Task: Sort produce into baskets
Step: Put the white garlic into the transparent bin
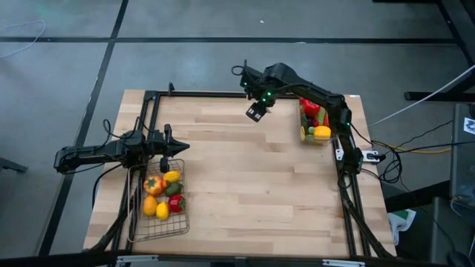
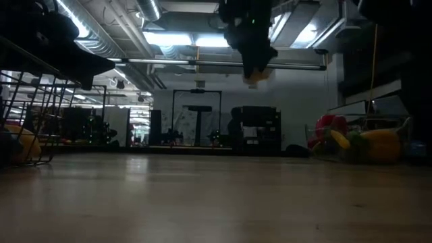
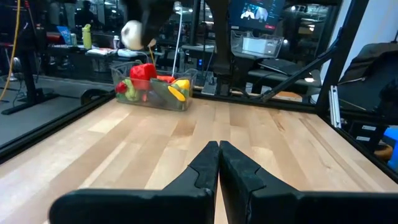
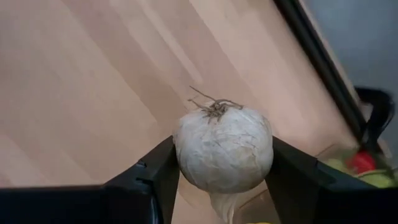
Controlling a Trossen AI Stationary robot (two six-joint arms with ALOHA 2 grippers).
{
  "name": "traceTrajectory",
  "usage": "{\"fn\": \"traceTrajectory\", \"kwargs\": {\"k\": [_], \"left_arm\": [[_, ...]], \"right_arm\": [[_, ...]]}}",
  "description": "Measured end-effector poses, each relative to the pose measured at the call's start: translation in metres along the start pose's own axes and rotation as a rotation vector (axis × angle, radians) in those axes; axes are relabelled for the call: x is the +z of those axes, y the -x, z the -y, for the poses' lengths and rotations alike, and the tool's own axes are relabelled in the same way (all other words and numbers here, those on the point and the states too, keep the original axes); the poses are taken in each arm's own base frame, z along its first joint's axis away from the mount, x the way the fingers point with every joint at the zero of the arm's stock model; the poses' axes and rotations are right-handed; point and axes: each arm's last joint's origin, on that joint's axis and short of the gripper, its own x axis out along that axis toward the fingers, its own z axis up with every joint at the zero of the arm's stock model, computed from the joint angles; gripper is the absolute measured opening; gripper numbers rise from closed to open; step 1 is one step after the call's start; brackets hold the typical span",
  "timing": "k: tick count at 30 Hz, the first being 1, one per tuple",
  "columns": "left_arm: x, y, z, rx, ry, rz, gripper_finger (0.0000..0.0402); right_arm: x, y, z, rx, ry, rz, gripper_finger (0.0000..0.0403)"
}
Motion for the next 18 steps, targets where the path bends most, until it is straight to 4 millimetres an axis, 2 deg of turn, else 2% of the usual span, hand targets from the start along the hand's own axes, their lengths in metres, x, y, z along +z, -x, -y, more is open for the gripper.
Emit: {"fn": "traceTrajectory", "kwargs": {"k": [5,9,13,18], "left_arm": [[0.0,0.0,0.0,0.0,0.001,0.0,0.001],[0.0,0.0,0.0,0.0,0.001,0.0,0.001],[0.0,0.0,0.0,0.0,0.001,0.0,0.001],[0.0,0.0,0.0,0.0,0.002,0.0,0.001]], "right_arm": [[-0.014,0.025,-0.016,0.025,0.115,0.056,0.0199],[-0.034,0.037,-0.019,0.005,0.184,0.054,0.0199],[-0.068,0.045,-0.011,-0.035,0.191,0.01,0.0199],[-0.12,0.042,0.006,-0.076,0.125,-0.065,0.0199]]}}
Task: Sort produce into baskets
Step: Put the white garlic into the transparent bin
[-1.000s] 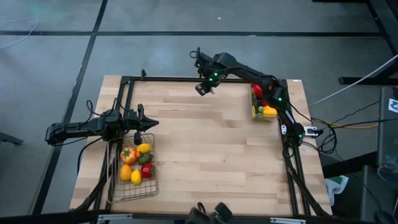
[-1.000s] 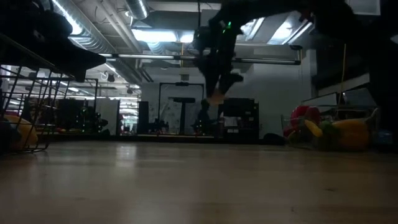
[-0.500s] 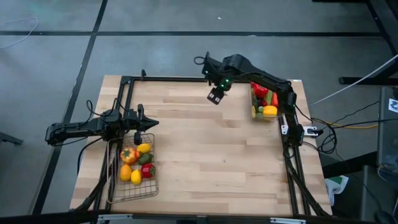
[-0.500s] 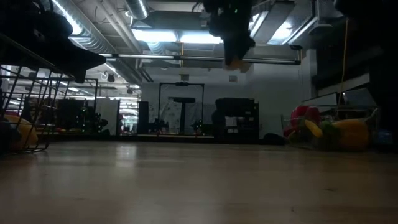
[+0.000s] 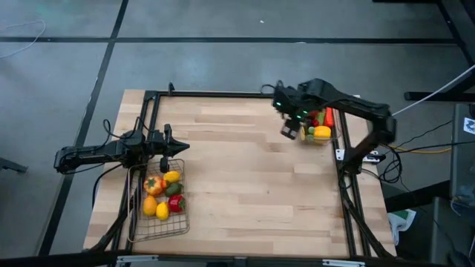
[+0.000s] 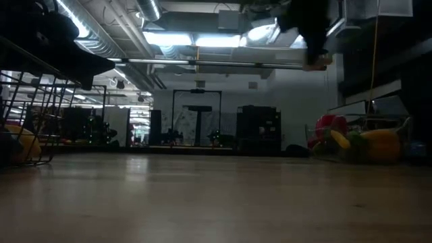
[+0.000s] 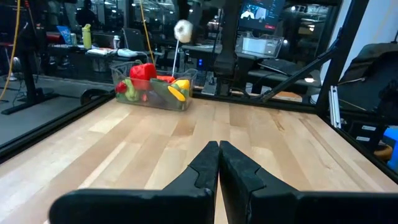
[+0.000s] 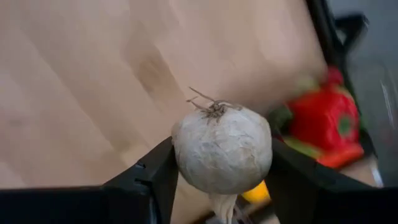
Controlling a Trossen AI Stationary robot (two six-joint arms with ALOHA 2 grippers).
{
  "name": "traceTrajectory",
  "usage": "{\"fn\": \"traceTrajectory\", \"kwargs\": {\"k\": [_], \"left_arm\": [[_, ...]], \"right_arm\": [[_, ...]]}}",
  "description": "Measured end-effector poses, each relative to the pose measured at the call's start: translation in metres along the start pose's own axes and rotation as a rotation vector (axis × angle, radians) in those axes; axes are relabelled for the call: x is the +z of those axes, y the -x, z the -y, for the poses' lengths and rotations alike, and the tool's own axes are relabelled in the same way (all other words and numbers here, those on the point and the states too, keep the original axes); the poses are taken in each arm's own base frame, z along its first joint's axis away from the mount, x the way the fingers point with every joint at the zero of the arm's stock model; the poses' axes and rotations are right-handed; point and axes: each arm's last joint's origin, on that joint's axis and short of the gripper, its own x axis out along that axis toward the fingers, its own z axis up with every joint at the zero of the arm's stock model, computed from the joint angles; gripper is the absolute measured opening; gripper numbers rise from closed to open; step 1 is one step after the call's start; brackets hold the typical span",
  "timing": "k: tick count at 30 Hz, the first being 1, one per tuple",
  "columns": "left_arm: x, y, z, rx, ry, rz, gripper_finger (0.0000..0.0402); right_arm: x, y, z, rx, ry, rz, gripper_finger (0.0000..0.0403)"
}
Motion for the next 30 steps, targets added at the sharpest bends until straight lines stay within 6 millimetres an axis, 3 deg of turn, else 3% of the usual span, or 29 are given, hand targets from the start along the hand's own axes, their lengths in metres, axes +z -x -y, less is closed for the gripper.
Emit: {"fn": "traceTrajectory", "kwargs": {"k": [6,12,20,30], "left_arm": [[0.0,0.0,0.0,0.0,0.0,0.0,0.001],[0.0,0.0,0.0,0.0,0.0,0.0,0.001],[0.0,0.0,0.0,0.0,0.0,0.0,0.001],[0.0,0.0,0.0,0.0,0.0,0.0,0.001]], "right_arm": [[-0.056,-0.019,0.011,-0.135,-0.104,-0.019,0.0199],[-0.087,-0.052,0.011,-0.14,-0.139,-0.007,0.0199],[-0.1,-0.095,0.011,-0.211,-0.127,-0.039,0.0199],[-0.097,-0.104,0.034,-0.289,-0.165,-0.03,0.0199]]}}
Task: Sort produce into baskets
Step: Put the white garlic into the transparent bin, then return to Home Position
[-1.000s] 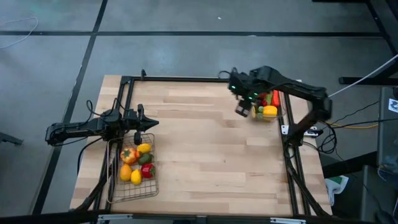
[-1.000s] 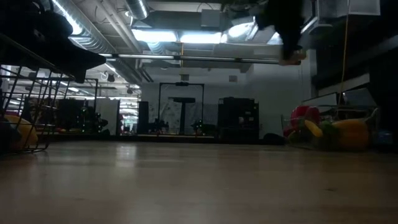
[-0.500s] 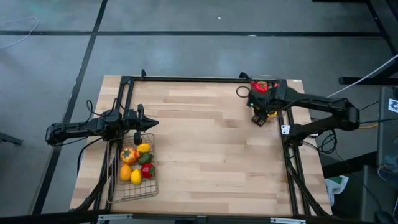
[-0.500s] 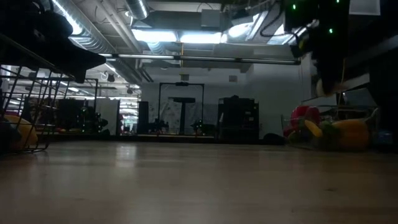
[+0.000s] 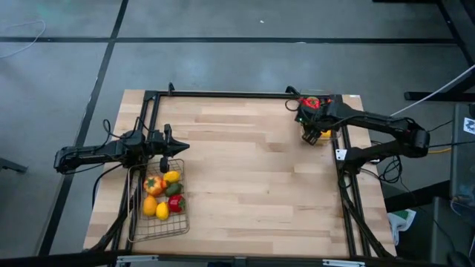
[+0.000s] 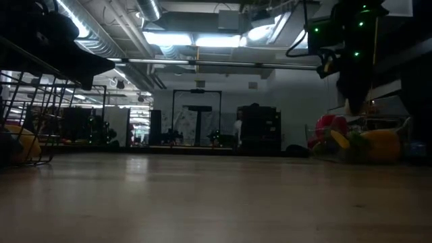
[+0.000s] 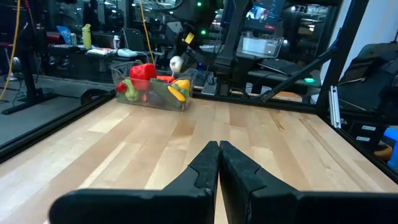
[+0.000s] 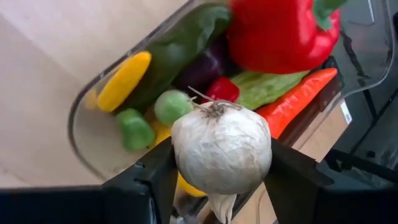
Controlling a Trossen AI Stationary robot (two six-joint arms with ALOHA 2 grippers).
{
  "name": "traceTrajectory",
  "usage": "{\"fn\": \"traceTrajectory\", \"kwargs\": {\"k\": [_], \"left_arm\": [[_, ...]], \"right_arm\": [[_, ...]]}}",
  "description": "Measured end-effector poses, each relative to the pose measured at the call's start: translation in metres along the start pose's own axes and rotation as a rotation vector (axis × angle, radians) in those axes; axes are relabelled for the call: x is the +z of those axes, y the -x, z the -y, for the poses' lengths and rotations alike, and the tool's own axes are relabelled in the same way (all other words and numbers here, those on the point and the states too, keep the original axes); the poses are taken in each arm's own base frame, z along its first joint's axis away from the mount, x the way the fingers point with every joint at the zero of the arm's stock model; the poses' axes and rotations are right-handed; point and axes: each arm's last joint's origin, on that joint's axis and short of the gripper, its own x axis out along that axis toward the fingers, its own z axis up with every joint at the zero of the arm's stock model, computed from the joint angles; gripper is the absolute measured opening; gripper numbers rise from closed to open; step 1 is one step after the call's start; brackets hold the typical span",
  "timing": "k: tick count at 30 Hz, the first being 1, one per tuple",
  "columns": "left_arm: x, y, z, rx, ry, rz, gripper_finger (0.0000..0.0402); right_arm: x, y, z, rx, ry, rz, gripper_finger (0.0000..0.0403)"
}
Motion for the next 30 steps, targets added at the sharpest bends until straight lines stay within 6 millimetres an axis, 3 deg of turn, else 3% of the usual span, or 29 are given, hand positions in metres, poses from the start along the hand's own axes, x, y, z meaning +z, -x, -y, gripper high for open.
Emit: {"fn": "traceTrajectory", "kwargs": {"k": [12,30], "left_arm": [[0.0,0.0,0.0,0.0,0.0,0.0,0.001],[0.0,0.0,0.0,0.0,0.0,0.0,0.001]], "right_arm": [[0.004,-0.006,0.012,-0.005,0.019,-0.009,0.021],[0.004,-0.006,0.011,-0.005,0.026,-0.011,0.0289]]}}
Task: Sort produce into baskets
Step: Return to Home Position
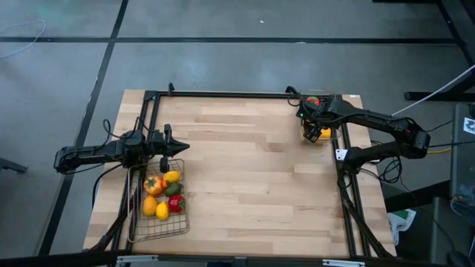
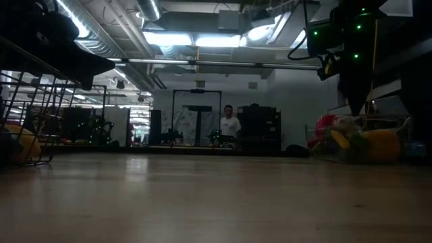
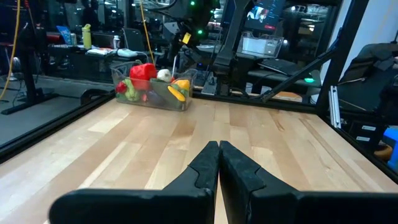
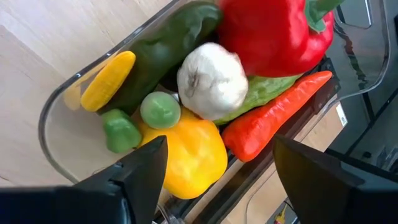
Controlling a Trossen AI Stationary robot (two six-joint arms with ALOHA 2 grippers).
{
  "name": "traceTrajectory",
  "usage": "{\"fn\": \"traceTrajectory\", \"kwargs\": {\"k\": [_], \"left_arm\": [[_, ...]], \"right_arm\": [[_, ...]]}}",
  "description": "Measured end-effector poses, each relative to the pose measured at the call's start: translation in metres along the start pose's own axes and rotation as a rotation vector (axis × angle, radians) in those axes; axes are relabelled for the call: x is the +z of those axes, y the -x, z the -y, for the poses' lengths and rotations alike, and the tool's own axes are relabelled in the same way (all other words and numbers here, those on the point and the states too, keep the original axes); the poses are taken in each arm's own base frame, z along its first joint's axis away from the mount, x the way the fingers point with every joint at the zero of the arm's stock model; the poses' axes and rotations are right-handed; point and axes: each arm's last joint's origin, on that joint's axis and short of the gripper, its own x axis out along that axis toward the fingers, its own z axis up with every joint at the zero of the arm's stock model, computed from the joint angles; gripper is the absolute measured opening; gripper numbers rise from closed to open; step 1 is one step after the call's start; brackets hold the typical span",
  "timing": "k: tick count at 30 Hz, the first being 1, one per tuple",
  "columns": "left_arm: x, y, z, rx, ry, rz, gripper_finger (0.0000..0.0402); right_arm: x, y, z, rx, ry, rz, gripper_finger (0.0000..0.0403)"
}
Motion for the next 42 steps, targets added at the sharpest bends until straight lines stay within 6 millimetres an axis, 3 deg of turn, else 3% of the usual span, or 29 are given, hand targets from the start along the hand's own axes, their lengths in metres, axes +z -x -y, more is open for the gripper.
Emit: {"fn": "traceTrajectory", "kwargs": {"k": [11,20,25,33,37,42], "left_arm": [[0.0,0.0,0.0,0.0,0.0,0.0,0.001],[0.0,0.0,0.0,0.0,0.0,0.0,0.001],[0.0,0.0,0.0,0.0,0.0,0.0,0.001],[0.0,0.0,0.0,0.0,0.0,0.0,0.001],[0.0,0.0,0.0,0.0,0.0,0.0,0.001],[0.0,0.0,0.0,0.0,0.0,0.0,0.001]], "right_arm": [[-0.003,0.004,0.002,0.02,-0.014,0.027,0.0289],[-0.024,0.035,0.014,0.206,-0.021,0.236,0.0289],[-0.033,0.049,0.016,0.392,-0.031,0.349,0.0289],[-0.022,0.06,0.015,0.539,-0.01,0.536,0.0289],[-0.013,0.054,0.007,0.649,0.031,0.651,0.028],[-0.007,0.03,-0.009,0.795,0.073,0.746,0.0234]]}}
